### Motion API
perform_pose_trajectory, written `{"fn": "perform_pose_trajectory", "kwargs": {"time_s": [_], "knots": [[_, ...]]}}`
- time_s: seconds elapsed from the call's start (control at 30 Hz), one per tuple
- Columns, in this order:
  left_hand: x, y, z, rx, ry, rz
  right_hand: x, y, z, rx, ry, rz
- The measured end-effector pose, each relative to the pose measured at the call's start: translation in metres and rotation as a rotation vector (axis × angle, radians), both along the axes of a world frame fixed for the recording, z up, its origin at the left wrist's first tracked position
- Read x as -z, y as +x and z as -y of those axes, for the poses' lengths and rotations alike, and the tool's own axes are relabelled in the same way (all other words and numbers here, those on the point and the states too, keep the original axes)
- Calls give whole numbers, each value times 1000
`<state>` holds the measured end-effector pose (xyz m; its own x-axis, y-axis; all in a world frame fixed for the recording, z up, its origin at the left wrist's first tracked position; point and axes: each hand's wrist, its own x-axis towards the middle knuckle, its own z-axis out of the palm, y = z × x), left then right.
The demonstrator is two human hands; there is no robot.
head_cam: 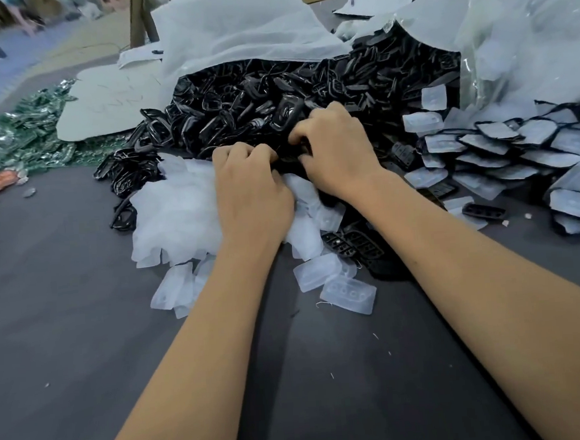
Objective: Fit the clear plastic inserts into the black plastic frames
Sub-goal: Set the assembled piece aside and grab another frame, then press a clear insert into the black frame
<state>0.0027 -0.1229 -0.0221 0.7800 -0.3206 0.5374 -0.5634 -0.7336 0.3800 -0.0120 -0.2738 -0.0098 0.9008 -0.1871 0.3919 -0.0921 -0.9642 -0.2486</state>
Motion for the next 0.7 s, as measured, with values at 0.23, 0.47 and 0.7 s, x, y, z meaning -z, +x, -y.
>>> {"fn": "perform_pose_trajectory", "kwargs": {"time_s": [0.23,0.47,0.7], "knots": [[-10,-6,0,91,-525,-11,-14,-21,8,-98,718,306],[-10,-8,2,297,-631,-274,-12,-34,13,-422,1218,70],[-7,-4,-1,145,-852,-325,-25,-32,25,-278,455,-35]]}}
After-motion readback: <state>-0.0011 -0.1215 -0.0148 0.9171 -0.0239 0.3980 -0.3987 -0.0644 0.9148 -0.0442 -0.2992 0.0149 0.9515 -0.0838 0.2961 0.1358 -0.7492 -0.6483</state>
